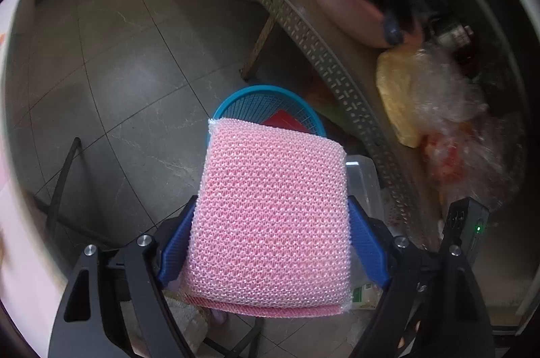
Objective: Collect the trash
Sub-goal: 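Carry sponge and box over the wastebasket and open both grippers, then move both tools back to the table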
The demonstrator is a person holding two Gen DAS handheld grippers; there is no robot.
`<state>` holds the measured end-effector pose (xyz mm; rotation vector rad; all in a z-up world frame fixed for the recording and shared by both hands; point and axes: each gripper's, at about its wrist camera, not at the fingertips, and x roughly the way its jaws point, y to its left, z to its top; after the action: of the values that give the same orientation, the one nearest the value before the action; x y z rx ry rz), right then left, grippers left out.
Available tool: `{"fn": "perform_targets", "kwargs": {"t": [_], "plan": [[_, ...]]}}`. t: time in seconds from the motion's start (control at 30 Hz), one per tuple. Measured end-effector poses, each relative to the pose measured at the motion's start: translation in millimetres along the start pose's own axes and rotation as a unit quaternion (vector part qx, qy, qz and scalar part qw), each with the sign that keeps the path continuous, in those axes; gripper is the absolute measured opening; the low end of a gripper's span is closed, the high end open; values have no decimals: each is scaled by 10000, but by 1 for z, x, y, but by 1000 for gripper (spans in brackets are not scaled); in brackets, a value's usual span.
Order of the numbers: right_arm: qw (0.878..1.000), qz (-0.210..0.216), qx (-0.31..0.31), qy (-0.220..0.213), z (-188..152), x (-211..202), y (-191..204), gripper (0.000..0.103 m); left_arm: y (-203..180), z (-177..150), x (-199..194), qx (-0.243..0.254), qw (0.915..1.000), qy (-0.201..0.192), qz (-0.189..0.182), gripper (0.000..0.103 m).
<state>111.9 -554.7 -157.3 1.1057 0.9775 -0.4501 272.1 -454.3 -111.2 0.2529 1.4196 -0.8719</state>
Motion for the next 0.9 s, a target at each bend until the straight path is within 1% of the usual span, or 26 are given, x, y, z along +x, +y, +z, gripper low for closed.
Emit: {"fn": "perform_targets", "kwargs": {"t": [0.03, 0.1, 0.13, 0.2, 0.23, 0.27, 0.3, 0.37, 0.53, 0.6, 0.67, 0.77, 0.8, 0.9], "plan": [[9999, -116, 41, -75, 8, 12, -1, 89, -3, 8, 8, -30, 10000, 0, 46, 83], [9992, -311, 125, -232, 22, 37, -5, 91, -10, 28, 27, -106, 9999, -37, 120, 90], [9984, -433, 126, -327, 28, 50, -6, 91, -13, 36, 36, -108, 9998, -43, 160, 95], [9958, -831, 93, -384, 38, 74, -11, 91, -20, 46, 49, -43, 9996, -16, 262, 95], [9953, -903, 121, -341, 39, 83, -14, 91, -20, 48, 51, -37, 9996, 2, 265, 95], [9954, -901, 173, -285, 38, 89, -17, 91, -22, 47, 55, -51, 9998, 46, 206, 95], [9954, -894, 235, -262, 36, 92, -20, 91, -24, 46, 56, -66, 9999, 100, 60, 95], [9951, -903, 261, -310, 28, 89, -23, 91, -21, 43, 51, -34, 9999, 106, -60, 95], [9940, -973, 153, -464, 9, 74, -30, 91, -22, 35, 21, 112, 9997, -205, -122, 95], [9933, -1027, 91, -530, 3, 64, -33, 91, -22, 31, 8, 148, 9994, -306, -85, 95], [9928, -1043, 18, -594, -7, 55, -35, 91, -20, 24, -12, 184, 9985, -505, -45, 95], [9915, -1059, -217, -720, -16, 43, -20, 91, -17, 4, -49, 276, 9958, -874, 26, 95], [9888, -1089, -421, -926, -24, 35, -18, 91, -16, -2, -59, 314, 9947, -974, 22, 95], [9843, -1121, -829, -1080, -39, 16, 2, 91, -8, -29, -96, 411, 9901, -1343, 64, 95]]}}
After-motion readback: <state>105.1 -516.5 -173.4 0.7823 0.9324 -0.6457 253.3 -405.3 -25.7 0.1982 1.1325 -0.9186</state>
